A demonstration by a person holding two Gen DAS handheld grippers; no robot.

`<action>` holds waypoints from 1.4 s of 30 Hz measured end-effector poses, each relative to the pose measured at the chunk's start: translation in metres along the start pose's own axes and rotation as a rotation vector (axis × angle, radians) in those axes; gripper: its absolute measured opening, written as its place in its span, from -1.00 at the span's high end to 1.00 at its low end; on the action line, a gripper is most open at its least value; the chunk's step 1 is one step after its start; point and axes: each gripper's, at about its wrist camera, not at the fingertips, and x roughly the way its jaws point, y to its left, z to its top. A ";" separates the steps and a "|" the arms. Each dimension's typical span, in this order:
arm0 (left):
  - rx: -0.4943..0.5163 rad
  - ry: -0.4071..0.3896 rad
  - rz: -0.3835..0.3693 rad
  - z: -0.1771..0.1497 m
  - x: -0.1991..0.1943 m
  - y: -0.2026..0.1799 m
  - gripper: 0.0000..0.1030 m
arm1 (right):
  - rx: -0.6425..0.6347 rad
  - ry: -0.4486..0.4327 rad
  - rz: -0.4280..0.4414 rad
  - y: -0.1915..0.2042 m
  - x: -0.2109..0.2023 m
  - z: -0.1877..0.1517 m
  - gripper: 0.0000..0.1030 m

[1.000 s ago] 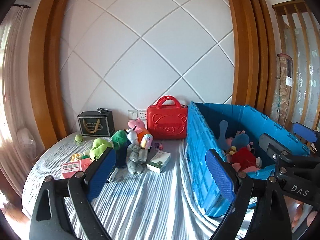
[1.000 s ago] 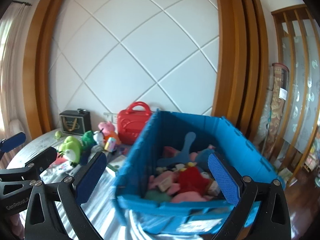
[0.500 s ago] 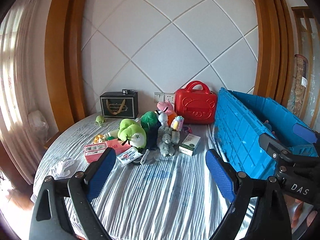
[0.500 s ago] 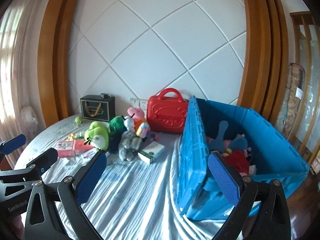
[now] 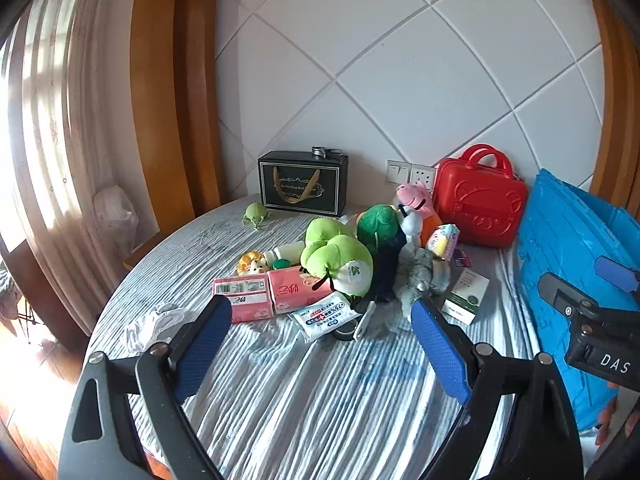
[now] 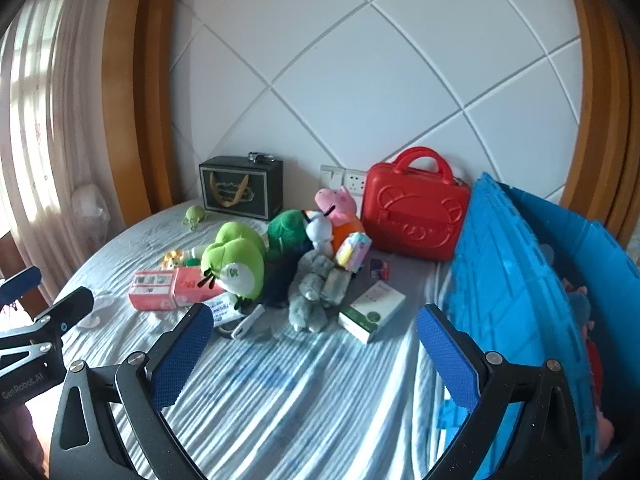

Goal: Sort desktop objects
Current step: 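Return both tools from the blue box to the pile, then grasp a green frog plush with left tool while right tool grasps another frog plush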

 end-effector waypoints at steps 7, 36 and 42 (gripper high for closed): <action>-0.021 0.080 0.060 0.001 0.057 0.015 -0.79 | -0.021 0.085 0.085 0.005 0.071 0.011 -1.00; 0.250 0.212 -0.211 0.055 0.296 0.131 -0.79 | 0.148 0.307 -0.097 0.156 0.269 0.011 -1.00; 0.278 0.245 -0.234 0.055 0.341 0.137 -0.78 | 0.169 0.368 -0.116 0.176 0.333 0.002 -1.00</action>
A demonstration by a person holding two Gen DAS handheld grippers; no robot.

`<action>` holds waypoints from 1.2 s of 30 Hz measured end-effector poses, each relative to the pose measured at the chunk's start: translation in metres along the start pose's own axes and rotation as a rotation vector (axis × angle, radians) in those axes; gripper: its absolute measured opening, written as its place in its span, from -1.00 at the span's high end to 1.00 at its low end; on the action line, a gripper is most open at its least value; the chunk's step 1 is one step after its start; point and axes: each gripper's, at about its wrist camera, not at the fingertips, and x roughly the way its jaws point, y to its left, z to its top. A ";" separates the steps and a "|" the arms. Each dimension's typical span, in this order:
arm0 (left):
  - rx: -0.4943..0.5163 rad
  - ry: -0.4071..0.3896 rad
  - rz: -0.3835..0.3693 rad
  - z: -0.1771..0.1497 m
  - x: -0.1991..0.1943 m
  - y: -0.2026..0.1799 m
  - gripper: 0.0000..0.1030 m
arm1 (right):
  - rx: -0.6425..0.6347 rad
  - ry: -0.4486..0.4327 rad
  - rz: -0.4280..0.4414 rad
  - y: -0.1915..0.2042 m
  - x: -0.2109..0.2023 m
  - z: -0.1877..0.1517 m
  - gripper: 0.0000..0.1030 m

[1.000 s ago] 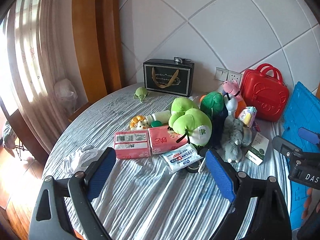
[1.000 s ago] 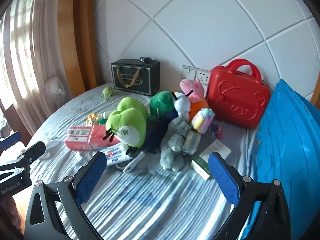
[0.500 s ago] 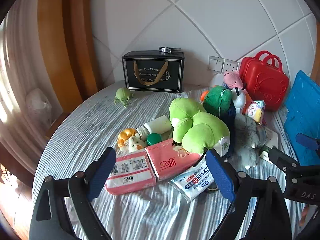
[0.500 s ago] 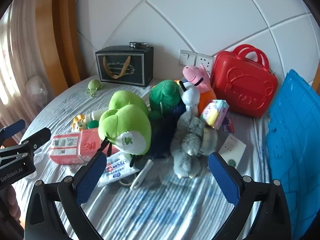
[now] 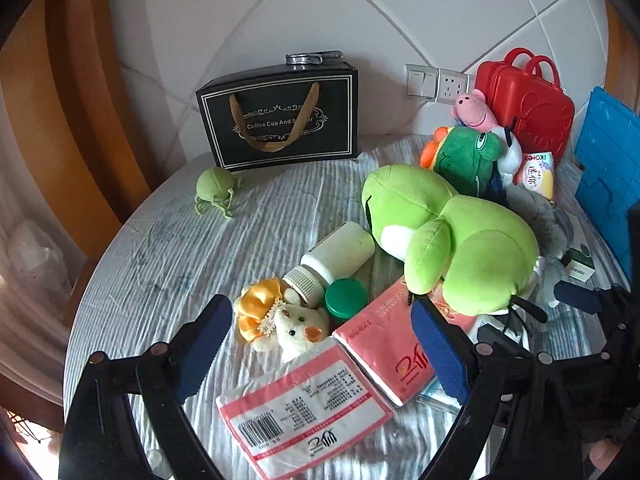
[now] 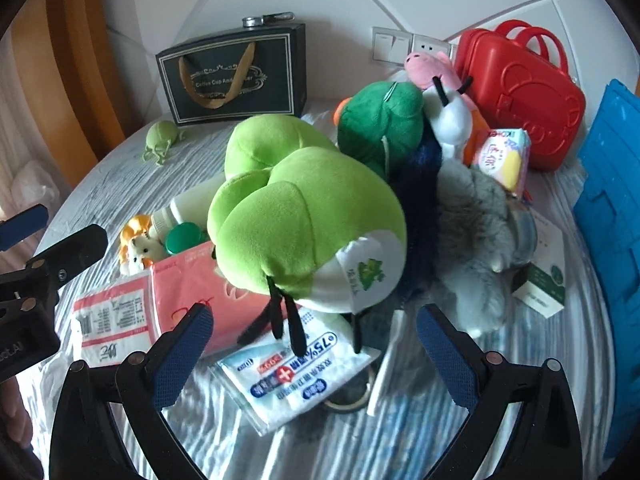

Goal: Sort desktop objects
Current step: 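Grasp a green frog plush with left tool while right tool grasps another frog plush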

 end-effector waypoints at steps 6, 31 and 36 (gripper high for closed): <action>0.026 0.024 -0.028 0.020 0.041 -0.014 -0.79 | 0.093 -0.095 -0.086 -0.046 0.012 0.033 -0.99; 0.155 0.118 -0.227 0.071 0.134 -0.103 -0.79 | 0.136 -0.102 0.015 -0.112 0.017 0.082 -0.79; 0.125 0.157 -0.274 0.069 0.150 -0.107 -0.87 | 0.126 -0.064 -0.002 -0.111 0.039 0.089 -0.80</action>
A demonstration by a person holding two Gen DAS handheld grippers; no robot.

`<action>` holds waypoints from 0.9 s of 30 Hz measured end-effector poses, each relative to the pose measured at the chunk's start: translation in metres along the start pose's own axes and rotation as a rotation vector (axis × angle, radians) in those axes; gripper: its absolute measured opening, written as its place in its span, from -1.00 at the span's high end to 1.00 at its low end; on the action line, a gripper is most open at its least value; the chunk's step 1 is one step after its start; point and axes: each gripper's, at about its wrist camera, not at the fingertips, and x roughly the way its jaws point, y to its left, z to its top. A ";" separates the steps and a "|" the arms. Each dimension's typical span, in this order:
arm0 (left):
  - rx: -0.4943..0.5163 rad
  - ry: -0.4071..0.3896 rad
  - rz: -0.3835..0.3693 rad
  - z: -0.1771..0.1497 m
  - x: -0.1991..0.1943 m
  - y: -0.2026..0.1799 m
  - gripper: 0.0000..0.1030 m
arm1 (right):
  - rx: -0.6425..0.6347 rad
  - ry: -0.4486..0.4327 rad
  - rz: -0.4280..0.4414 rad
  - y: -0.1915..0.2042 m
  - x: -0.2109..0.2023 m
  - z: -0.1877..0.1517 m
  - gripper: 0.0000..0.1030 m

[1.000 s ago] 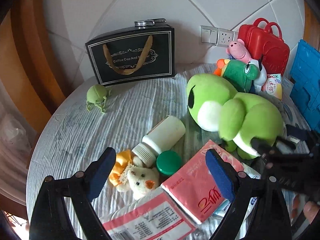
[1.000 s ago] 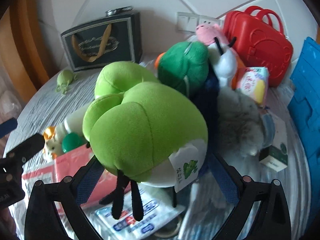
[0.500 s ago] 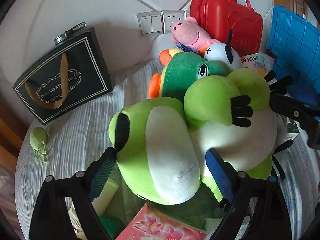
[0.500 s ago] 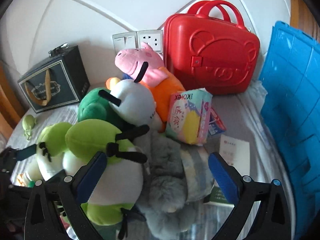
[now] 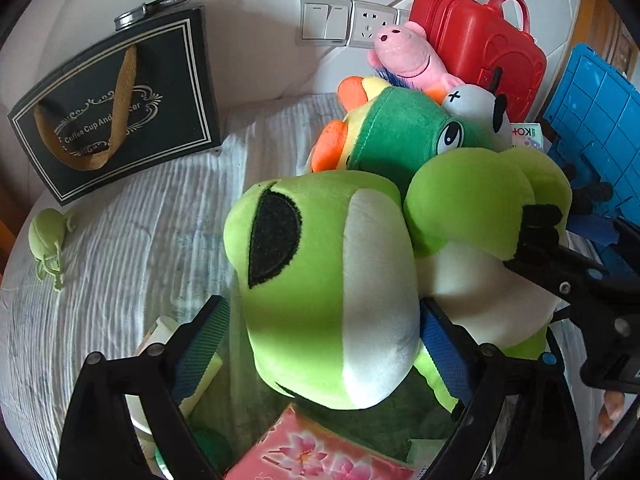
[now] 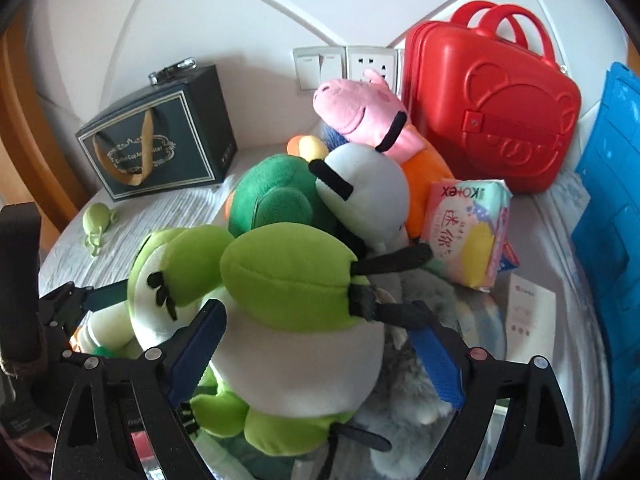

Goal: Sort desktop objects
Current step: 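Grasp a green frog plush with left tool while right tool grasps another frog plush, then lift both green frog plushes toward the blue box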

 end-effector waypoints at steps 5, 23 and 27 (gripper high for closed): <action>-0.025 -0.003 -0.077 -0.002 0.008 0.001 -0.49 | 0.024 0.081 0.085 -0.003 0.034 0.000 -0.86; 0.038 -0.296 -0.011 -0.034 -0.183 -0.076 -0.23 | -0.022 -0.188 0.099 -0.004 -0.162 -0.019 -0.51; 0.035 -0.365 -0.005 -0.043 -0.231 -0.109 -0.23 | -0.045 -0.255 0.115 -0.018 -0.221 -0.027 -0.51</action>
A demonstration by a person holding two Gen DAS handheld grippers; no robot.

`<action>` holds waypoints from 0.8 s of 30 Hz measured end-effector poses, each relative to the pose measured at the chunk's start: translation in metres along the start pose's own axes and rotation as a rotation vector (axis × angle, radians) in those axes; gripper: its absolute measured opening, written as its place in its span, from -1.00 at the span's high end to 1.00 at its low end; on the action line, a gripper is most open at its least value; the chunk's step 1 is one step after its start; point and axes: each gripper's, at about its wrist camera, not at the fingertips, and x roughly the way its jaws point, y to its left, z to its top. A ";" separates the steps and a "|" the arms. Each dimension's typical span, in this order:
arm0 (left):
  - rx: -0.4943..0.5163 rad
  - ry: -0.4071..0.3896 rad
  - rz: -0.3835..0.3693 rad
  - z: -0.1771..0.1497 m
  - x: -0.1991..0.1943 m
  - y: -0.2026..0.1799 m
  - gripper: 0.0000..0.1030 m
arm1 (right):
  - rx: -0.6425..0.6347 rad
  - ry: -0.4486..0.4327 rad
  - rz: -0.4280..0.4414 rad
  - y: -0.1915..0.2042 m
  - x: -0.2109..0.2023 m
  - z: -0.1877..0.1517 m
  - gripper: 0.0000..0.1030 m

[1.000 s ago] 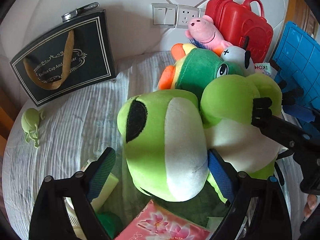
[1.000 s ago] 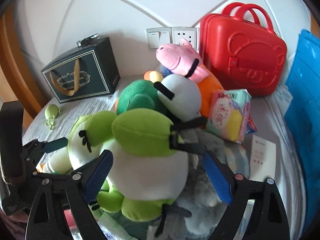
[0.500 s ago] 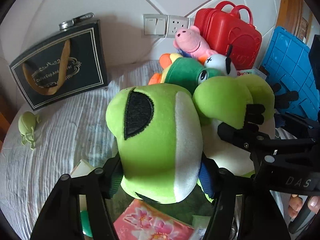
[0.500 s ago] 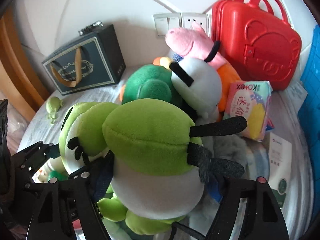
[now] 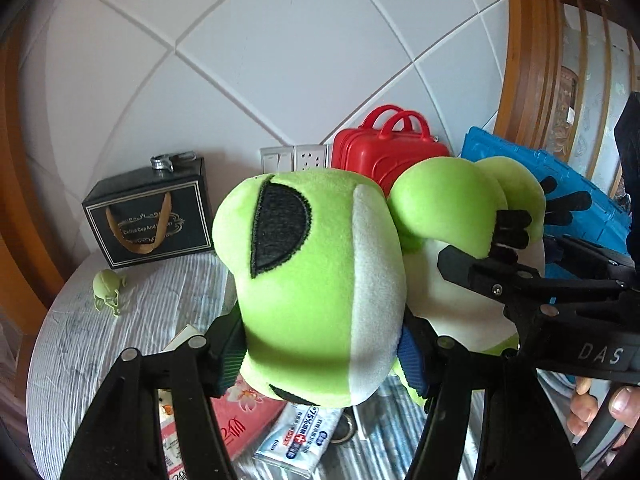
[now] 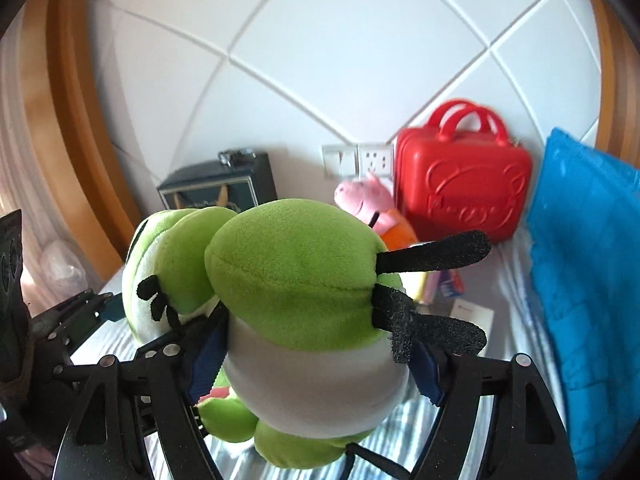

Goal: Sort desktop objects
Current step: 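Lift both green frog plushes toward the blue box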

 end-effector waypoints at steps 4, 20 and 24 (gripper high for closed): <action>-0.005 -0.068 0.027 0.005 -0.037 -0.041 -0.23 | -0.040 -0.059 0.020 -0.016 -0.050 0.005 -0.51; 0.017 -0.175 0.035 0.001 -0.105 -0.181 -0.24 | -0.077 -0.148 0.022 -0.102 -0.186 -0.021 -0.51; 0.040 -0.182 0.003 -0.006 -0.119 -0.191 -0.24 | -0.050 -0.154 -0.004 -0.103 -0.206 -0.032 -0.51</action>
